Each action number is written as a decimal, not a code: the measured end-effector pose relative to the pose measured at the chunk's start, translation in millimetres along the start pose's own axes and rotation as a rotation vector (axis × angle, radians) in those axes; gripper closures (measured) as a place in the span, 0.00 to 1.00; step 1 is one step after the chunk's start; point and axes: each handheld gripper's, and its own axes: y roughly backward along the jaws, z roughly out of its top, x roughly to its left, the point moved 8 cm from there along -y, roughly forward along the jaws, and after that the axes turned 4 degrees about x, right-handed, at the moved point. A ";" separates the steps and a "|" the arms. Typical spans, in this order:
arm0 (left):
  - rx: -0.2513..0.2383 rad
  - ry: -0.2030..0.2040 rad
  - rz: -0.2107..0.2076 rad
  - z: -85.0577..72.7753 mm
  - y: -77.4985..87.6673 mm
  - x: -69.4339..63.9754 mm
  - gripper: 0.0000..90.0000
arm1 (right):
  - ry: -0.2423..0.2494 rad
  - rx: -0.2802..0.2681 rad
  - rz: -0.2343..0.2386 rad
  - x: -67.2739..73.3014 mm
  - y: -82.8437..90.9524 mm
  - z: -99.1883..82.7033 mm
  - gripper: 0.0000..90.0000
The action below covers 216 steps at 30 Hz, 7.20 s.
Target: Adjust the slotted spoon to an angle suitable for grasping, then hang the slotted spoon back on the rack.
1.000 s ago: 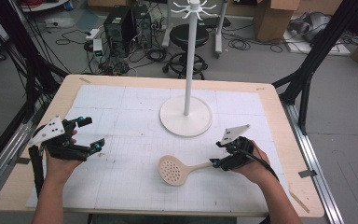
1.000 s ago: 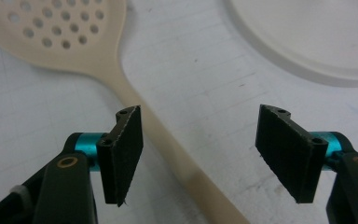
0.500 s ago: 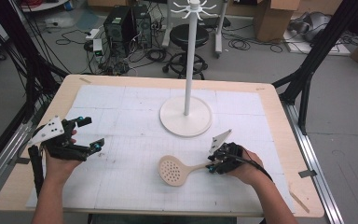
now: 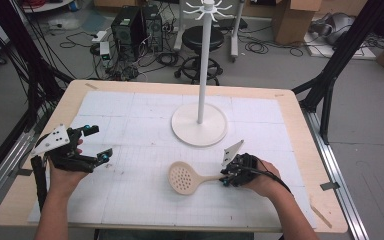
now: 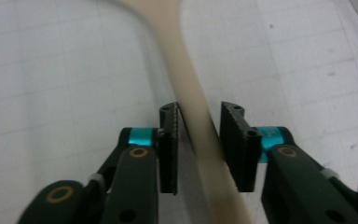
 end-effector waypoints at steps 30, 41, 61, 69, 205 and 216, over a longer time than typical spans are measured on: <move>-0.001 -0.035 -0.009 8.9 3.6 -3.9 0.07 | 0.114 -0.073 0.036 -1.9 -22.0 86.6 0.67; 0.000 -0.034 0.001 9.1 3.7 -3.3 0.07 | 0.011 -0.034 -0.022 -8.7 15.8 34.2 0.63; 0.002 -0.037 -0.007 9.2 0.8 -4.5 0.07 | 0.029 -0.030 -0.006 -2.2 -7.4 25.0 0.74; 0.000 -0.037 -0.011 10.3 0.4 -5.3 0.07 | 0.108 -0.047 0.018 1.7 -25.7 66.5 0.75; 0.665 -0.355 -0.384 -18.6 -167.2 -92.0 0.26 | -0.366 -0.818 -0.290 -27.2 122.8 -12.4 0.22; 0.796 -0.392 -0.431 -44.1 -181.1 -99.6 0.36 | -0.357 -0.821 -0.289 -27.3 122.5 -11.7 0.22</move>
